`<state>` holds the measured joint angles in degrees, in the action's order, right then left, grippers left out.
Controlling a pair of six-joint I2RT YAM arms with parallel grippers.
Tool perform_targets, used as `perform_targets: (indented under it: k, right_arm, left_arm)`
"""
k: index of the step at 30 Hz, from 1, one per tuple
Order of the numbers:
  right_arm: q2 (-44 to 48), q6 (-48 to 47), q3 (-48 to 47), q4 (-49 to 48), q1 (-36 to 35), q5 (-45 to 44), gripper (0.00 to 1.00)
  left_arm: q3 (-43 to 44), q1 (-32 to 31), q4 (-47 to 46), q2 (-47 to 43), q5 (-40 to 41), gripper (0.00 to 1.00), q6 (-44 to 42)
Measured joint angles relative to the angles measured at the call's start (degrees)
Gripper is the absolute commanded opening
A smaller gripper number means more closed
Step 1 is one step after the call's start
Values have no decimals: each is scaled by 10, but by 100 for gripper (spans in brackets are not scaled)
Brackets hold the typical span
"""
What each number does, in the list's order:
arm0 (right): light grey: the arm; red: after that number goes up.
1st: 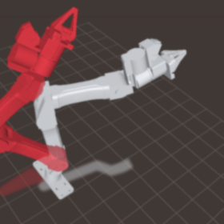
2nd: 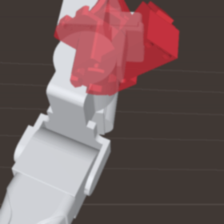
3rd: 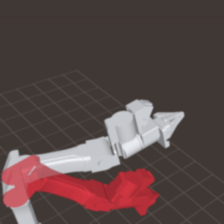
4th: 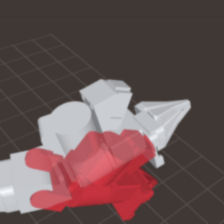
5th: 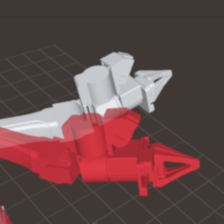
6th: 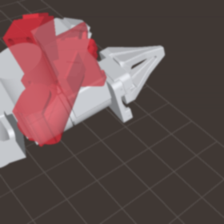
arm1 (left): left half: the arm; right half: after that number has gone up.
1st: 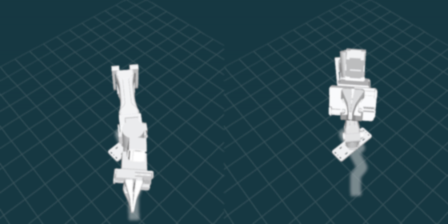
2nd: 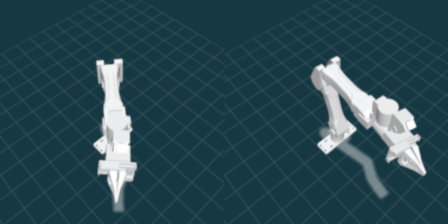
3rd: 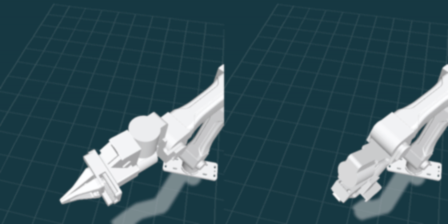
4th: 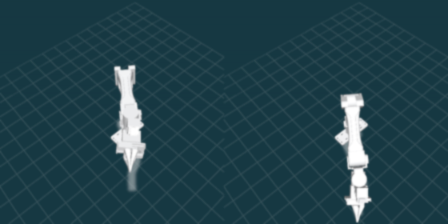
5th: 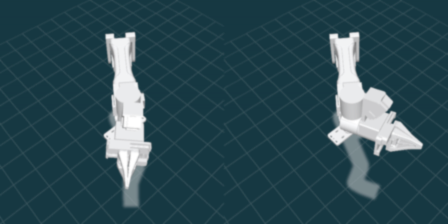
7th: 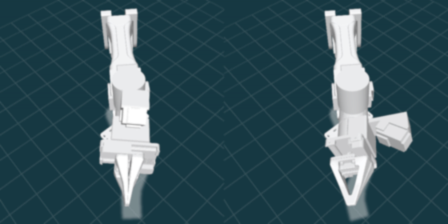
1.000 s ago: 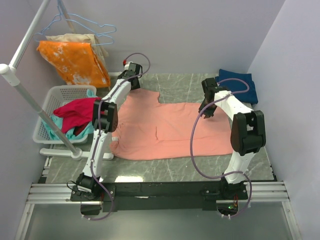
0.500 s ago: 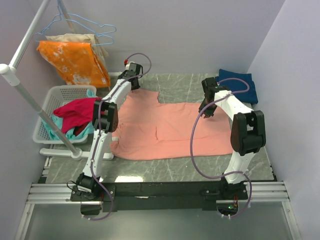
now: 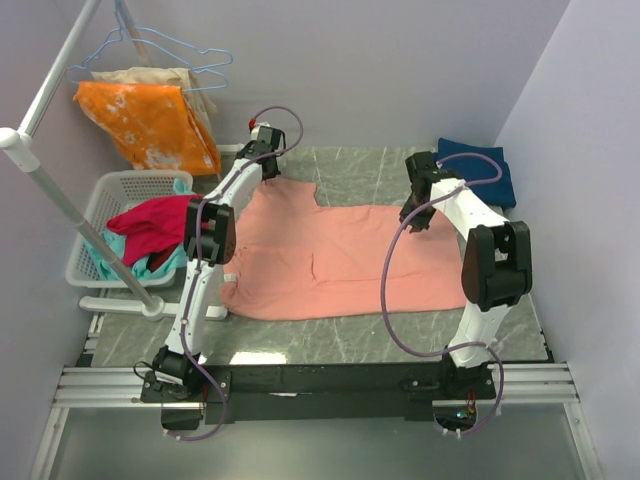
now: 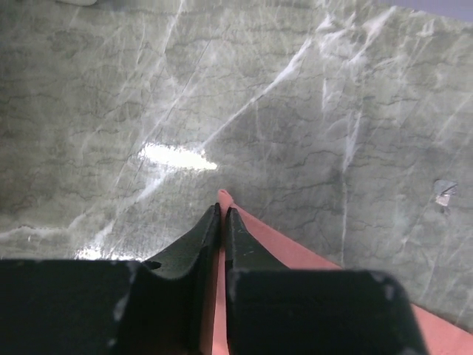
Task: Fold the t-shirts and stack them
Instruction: Fold the tshirt
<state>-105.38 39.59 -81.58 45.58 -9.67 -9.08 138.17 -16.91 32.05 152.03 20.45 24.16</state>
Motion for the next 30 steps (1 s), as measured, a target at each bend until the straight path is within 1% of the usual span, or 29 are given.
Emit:
perform_targets:
  k: [3, 11, 17, 19, 20, 24, 30]
  right_arm:
    - [-4, 0, -22, 1, 9, -3, 26]
    - [-33, 6, -74, -1, 43, -12, 25]
    - [-73, 6, -106, 0, 79, -31, 27]
    - [-98, 1, -132, 4, 92, -41, 27]
    - [-114, -1, -149, 8, 98, -46, 28]
    - [-176, -9, -217, 19, 117, -70, 34]
    - [-207, -15, -242, 33, 140, -80, 36]
  left_arm:
    - [-2, 0, -11, -3, -6, 1, 1]
    - [-8, -7, -37, -22, -5, 1, -8]
    - [-34, -11, -44, -47, 4, 1, -10]
    - [-43, -12, -43, -56, 5, 1, -10]
    - [-46, -12, -43, -59, 5, 1, -10]
    - [-48, -13, -38, -66, 5, 1, -10]
    - [-49, -16, -33, -71, 6, 1, -10]
